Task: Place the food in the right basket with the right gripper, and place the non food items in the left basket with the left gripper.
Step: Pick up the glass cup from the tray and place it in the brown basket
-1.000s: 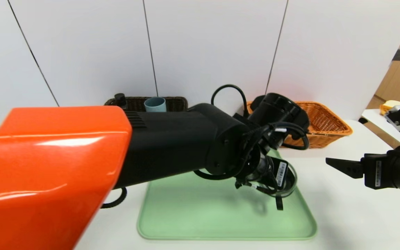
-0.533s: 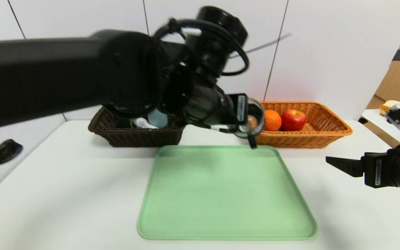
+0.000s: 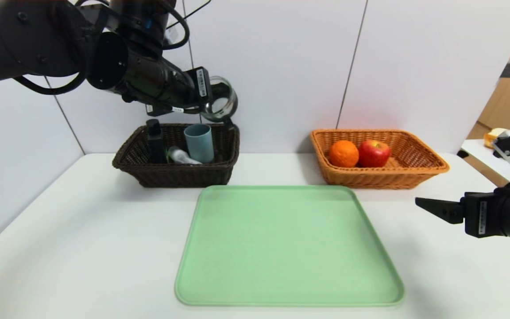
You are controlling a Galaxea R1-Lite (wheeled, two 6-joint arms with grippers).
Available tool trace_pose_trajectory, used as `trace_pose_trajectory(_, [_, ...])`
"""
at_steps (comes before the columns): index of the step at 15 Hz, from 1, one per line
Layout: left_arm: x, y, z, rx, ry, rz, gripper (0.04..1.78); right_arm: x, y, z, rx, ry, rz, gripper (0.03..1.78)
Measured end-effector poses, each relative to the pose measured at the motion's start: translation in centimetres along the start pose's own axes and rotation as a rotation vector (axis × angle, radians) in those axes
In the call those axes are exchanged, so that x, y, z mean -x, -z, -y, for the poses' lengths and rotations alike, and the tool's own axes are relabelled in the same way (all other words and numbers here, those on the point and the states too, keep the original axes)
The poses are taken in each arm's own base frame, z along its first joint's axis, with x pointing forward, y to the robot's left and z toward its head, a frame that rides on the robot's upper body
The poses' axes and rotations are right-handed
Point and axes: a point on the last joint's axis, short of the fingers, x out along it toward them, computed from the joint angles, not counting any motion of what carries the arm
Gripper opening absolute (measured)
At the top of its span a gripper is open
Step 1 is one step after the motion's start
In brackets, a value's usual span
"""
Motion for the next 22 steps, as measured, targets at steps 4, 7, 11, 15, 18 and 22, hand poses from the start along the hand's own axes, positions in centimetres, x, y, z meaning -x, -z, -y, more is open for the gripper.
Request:
trace_pose_trajectory(4, [-3.9, 0.2, -3.5, 0.071, -0.119, -0.031, 0.10, 0.1, -0.2, 0.0, -0.002, 0.004, 0.008, 1.70])
trace_pose_trajectory(7, [-6.2, 1.1, -4.6, 0.088, -0.162, -0.073, 0.10, 0.2, -0.1, 0.0, -0.003, 0.006, 0.009, 1.70])
trace_pose_trajectory(11, [-8.0, 2.1, -5.1, 0.085, -0.185, -0.116, 0.10, 0.2, -0.1, 0.0, -0.003, 0.008, 0.010, 1.70])
trace_pose_trajectory(15, [-9.2, 2.8, -5.5, 0.083, -0.204, -0.142, 0.10, 0.2, -0.2, 0.0, -0.003, 0.006, 0.011, 1.70])
trace_pose_trajectory(18, [-10.1, 3.2, -6.0, 0.084, -0.219, -0.156, 0.10, 0.2, -0.1, 0.0, -0.003, 0.006, 0.009, 1.70])
trace_pose_trajectory(22, [-11.3, 4.0, -6.3, 0.081, -0.233, -0.180, 0.10, 0.1, -0.1, 0.0, -0.004, 0.007, 0.006, 1.70])
